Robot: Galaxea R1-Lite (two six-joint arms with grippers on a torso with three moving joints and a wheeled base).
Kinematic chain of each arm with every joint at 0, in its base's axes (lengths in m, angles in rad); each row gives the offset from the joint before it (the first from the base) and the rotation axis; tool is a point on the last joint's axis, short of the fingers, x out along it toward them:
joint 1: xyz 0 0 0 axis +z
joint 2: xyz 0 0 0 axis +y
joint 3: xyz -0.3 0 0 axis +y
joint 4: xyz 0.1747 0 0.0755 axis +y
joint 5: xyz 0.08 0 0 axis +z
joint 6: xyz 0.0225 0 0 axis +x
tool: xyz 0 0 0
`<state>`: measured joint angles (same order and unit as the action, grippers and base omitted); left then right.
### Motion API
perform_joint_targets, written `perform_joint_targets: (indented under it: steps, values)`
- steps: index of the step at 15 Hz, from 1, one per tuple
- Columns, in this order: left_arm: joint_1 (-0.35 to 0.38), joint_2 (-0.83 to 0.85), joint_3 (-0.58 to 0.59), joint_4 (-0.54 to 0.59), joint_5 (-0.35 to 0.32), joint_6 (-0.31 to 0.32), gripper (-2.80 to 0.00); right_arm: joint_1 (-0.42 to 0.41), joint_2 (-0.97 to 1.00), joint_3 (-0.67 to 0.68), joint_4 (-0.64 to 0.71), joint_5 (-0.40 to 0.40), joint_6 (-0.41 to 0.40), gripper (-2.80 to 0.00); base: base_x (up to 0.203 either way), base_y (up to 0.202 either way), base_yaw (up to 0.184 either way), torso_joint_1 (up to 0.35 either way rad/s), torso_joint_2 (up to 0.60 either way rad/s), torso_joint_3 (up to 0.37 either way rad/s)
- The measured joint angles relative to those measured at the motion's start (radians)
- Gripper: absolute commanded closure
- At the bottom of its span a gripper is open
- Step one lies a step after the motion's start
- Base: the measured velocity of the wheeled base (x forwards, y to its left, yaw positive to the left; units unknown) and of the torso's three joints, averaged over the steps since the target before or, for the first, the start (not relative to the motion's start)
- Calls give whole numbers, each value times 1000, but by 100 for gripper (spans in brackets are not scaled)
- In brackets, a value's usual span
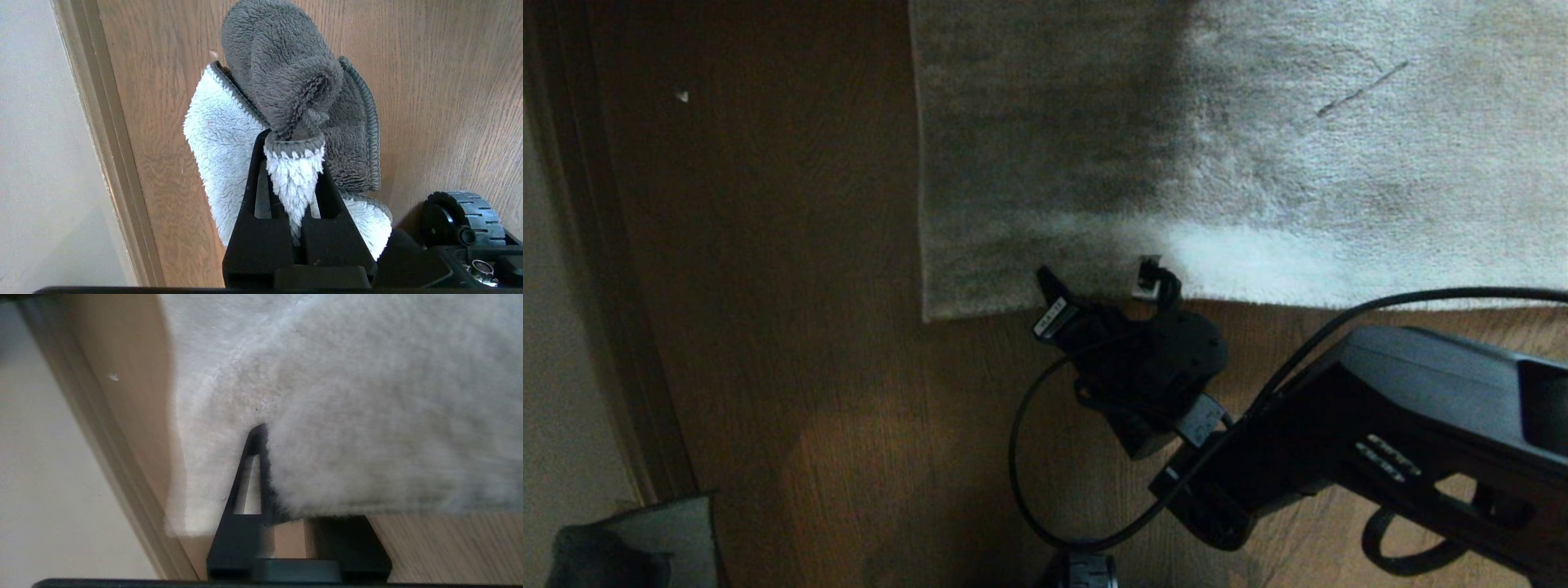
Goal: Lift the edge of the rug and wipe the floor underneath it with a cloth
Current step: Lift up the carpet
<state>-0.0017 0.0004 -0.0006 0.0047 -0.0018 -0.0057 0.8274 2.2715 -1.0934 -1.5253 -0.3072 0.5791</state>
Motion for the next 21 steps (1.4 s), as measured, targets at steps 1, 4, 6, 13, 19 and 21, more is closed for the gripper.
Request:
perform_joint_targets:
  steps: [1,4,6,13,19,21]
  values:
    - [0,0,0,0,0,0,0,-2,0,1,1,0,0,0,0,0,0,0,0,0]
    - [0,0,0,0,1,0,0,-3,0,4,2,0,-1,0,0,0,0,0,0,0]
    - [0,0,1,0,0,0,0,-3,-4,13,2,0,-3,0,0,0,0,0,0,0]
    - [0,0,1,0,0,0,0,-3,-31,66,7,-1,-5,-280,0,0,0,0,0,0]
    - [0,0,1,0,0,0,0,-3,-31,67,5,-3,-4,-280,0,0,0,0,0,0]
    - [0,0,1,0,0,0,0,-3,-30,65,4,-1,-3,-280,0,0,0,0,0,0]
